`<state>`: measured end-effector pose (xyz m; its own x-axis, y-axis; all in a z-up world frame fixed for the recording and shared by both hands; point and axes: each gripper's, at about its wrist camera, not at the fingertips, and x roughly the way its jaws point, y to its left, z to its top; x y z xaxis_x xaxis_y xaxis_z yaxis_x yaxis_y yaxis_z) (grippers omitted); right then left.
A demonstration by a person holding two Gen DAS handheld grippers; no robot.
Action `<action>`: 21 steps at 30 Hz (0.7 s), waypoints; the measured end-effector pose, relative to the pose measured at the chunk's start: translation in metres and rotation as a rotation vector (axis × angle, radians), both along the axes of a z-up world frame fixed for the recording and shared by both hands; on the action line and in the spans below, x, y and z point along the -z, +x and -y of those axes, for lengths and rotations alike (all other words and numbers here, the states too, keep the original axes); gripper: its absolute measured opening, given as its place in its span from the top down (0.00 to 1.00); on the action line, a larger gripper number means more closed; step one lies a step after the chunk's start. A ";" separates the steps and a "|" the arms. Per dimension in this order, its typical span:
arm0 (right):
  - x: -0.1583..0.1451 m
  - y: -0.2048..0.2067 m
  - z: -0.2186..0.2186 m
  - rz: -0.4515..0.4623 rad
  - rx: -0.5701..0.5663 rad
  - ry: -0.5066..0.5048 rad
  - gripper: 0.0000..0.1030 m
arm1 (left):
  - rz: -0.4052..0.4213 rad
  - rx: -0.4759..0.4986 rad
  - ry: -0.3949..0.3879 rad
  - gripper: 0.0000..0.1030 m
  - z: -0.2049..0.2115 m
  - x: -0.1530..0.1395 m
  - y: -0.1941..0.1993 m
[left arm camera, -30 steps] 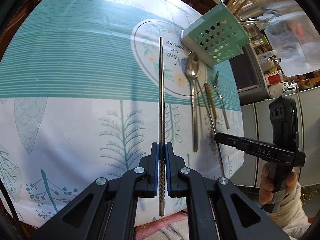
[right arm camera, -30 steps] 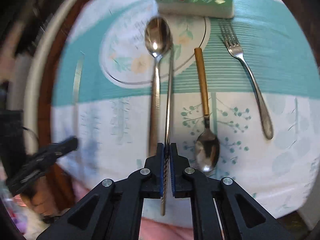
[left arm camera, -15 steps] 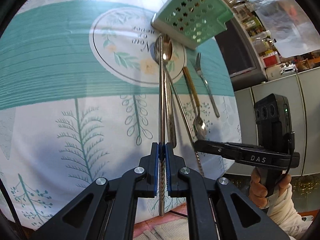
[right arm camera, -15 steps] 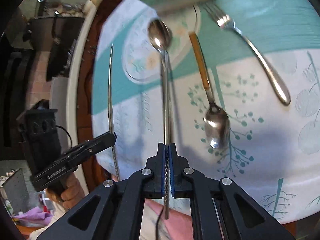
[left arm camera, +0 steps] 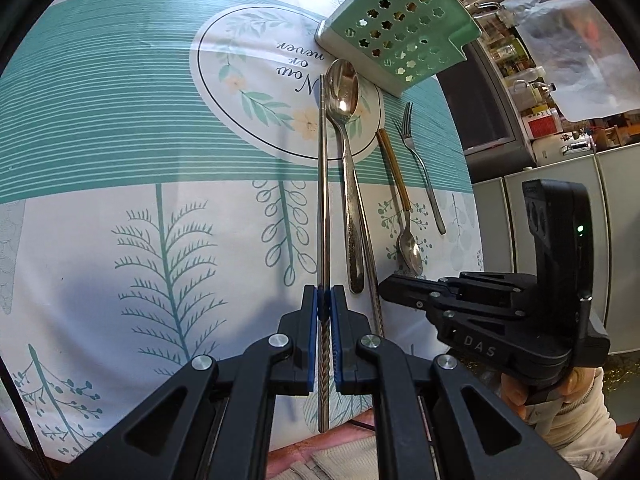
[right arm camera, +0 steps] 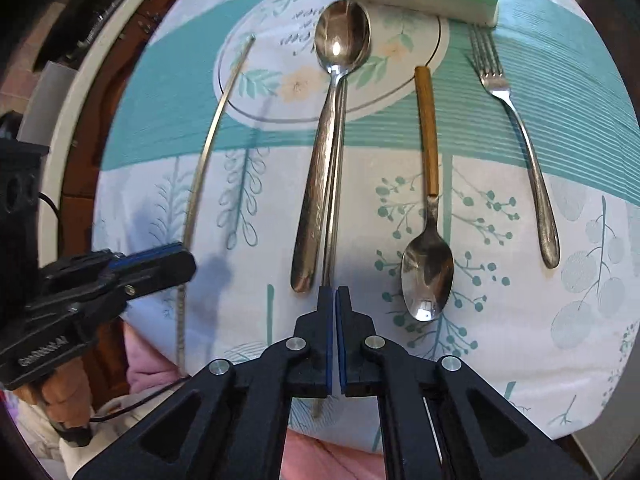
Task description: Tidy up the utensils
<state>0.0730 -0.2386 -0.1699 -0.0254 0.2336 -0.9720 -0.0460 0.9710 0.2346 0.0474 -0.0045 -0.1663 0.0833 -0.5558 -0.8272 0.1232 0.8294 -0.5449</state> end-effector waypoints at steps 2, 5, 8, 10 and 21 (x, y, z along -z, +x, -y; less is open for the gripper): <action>-0.005 -0.003 -0.003 0.006 -0.012 -0.031 0.94 | -0.001 -0.001 -0.015 0.96 -0.004 0.001 0.000; -0.007 -0.004 -0.005 0.013 -0.022 -0.052 0.90 | 0.001 -0.001 -0.035 0.96 -0.008 0.002 0.000; -0.005 0.002 -0.023 0.017 -0.030 -0.056 0.79 | 0.005 -0.001 -0.049 0.96 -0.012 0.001 0.000; -0.003 0.005 -0.031 0.019 -0.037 -0.074 0.78 | 0.009 -0.001 -0.055 0.96 -0.014 0.000 0.000; 0.011 -0.003 -0.073 0.019 -0.102 -0.239 0.78 | 0.019 0.004 -0.085 0.96 -0.023 -0.002 -0.002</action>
